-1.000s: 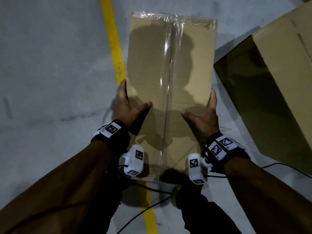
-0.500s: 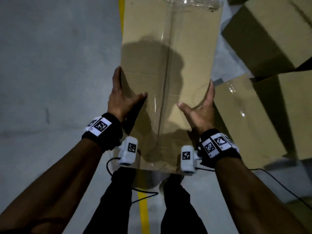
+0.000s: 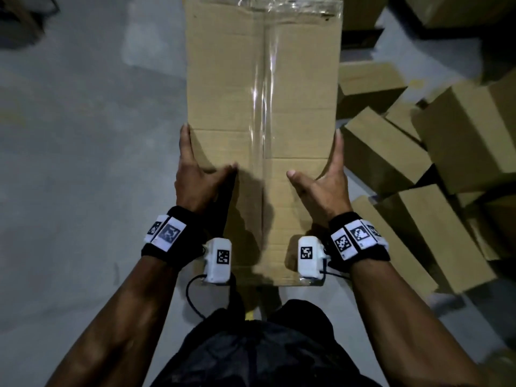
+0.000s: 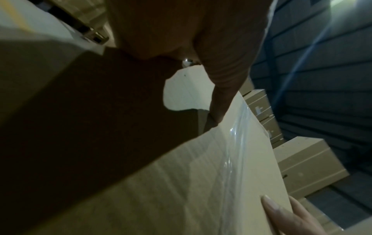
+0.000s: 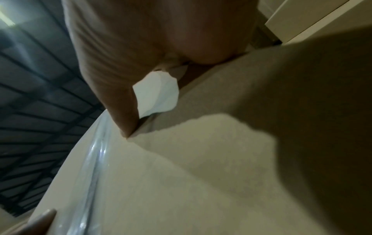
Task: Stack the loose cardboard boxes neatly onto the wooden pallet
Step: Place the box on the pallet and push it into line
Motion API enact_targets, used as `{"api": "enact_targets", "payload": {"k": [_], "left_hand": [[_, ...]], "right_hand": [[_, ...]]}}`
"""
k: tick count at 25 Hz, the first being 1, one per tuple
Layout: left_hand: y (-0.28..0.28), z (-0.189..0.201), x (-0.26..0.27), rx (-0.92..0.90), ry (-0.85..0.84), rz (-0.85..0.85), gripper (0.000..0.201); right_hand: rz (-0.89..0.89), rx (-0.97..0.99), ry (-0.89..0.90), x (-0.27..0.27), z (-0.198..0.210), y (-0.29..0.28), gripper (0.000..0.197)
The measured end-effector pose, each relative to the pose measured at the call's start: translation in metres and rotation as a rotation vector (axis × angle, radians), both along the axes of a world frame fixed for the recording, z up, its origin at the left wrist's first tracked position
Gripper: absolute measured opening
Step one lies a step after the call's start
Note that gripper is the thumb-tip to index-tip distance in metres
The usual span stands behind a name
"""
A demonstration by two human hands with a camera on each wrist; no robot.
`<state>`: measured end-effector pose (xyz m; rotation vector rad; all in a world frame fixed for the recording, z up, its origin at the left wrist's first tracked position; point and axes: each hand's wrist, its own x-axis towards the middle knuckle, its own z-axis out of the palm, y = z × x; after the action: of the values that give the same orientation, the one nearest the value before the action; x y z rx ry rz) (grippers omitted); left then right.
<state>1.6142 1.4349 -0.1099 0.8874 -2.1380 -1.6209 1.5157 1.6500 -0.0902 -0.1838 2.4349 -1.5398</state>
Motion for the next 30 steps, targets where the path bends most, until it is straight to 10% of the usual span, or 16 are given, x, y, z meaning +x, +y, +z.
{"api": "enact_targets", "payload": {"k": [10, 30], "left_hand": [[-0.116, 0.062, -0.066, -0.05, 0.117, 0.082, 0.109], [-0.466, 0.087, -0.449, -0.155, 0.152, 0.142, 0.109]], "right_hand": [[0.105, -0.152, 0.089, -0.089, 0.047, -0.12, 0.116], [0.151, -0.146, 0.202, -0.48, 0.068, -0.473, 0.113]]}}
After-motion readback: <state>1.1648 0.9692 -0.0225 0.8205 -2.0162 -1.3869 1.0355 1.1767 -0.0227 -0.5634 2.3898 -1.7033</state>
